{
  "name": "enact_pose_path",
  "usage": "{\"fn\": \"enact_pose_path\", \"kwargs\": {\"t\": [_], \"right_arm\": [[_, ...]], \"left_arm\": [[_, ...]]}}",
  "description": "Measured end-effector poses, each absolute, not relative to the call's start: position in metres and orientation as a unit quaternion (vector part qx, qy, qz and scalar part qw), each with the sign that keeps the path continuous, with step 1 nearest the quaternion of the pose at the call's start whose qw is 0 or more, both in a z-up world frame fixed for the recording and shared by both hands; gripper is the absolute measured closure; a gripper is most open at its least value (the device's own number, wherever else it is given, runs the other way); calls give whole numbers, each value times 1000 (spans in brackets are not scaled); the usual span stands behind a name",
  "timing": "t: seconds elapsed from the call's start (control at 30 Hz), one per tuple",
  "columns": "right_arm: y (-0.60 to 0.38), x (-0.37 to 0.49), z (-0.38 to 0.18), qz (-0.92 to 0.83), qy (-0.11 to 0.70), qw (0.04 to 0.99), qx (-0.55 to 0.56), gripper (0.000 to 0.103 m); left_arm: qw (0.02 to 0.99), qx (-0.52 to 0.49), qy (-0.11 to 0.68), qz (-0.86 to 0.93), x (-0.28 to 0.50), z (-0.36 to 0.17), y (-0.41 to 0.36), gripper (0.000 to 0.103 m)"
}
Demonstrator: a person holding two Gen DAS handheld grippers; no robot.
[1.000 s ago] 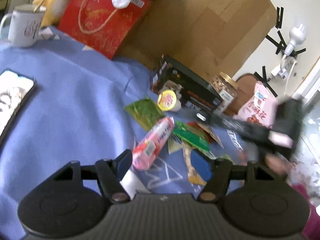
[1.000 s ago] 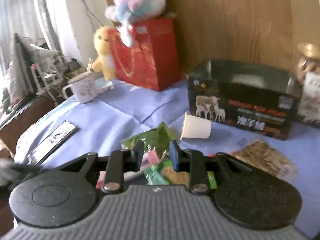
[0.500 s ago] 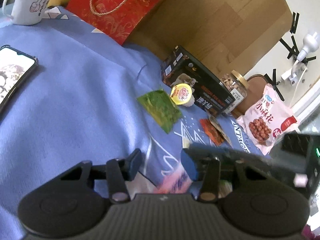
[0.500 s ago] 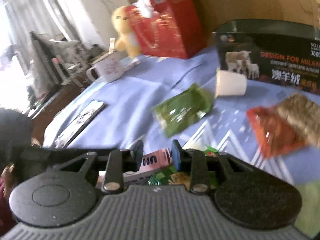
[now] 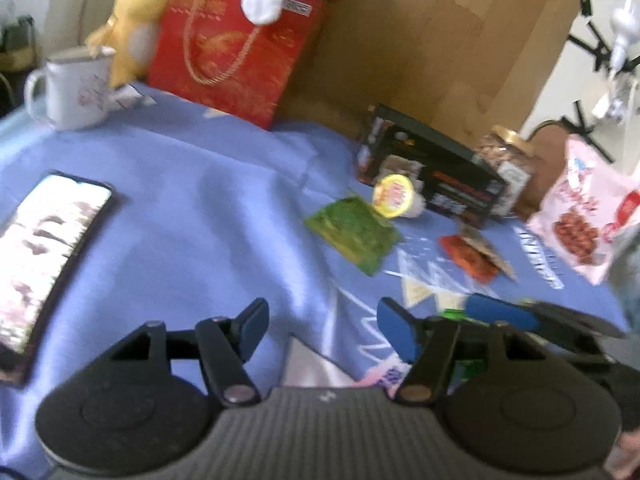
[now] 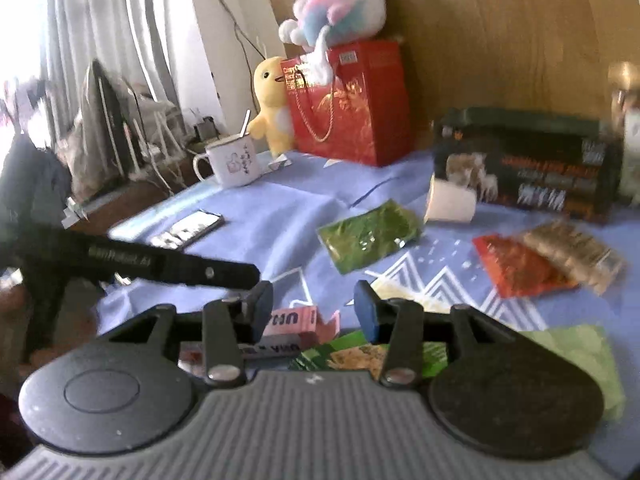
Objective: Organize snacks
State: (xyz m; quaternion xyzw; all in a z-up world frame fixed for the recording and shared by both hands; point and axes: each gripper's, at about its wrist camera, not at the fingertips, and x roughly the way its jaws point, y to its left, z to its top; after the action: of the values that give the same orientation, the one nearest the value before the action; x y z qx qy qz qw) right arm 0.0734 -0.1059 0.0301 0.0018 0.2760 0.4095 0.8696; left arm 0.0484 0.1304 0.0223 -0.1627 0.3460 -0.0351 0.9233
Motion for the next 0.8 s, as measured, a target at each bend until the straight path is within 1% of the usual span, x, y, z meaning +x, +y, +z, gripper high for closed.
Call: {"fn": "enact_pose_path", "kwargs": {"t": [0.07,0.1,0.17,0.2,0.3,0.43,0.5,0.67,0.8], "right_arm": [[-104,62,32,400,261,878,-35,55],[-106,56,34,399,256,879,-50,52],[-108,43,36,392,239,884,-93,44],[-108,35,37,385,229,886,-123,38],[-102,19,33,361,212,886,-199,38],[-94,21,15,289,216,891,-275,37],[-97,27,9,263,215,897,-284,33],[-110,41,8,210,225,914,-266,31],[-117,41,11,206,235,917,-246,29]], "left_arm": [[926,-150,346,-17,48,24,130,41],[927,-143,347,-8,47,25,130,40],[930,-130,345,5,46,25,129,40],[931,-123,344,11,46,26,128,40],[933,-107,342,22,45,25,124,40],[934,-94,344,33,43,24,121,39],[935,-88,342,39,41,24,121,39],[940,-66,329,63,34,29,123,38],[941,-64,327,67,32,30,125,37]]}}
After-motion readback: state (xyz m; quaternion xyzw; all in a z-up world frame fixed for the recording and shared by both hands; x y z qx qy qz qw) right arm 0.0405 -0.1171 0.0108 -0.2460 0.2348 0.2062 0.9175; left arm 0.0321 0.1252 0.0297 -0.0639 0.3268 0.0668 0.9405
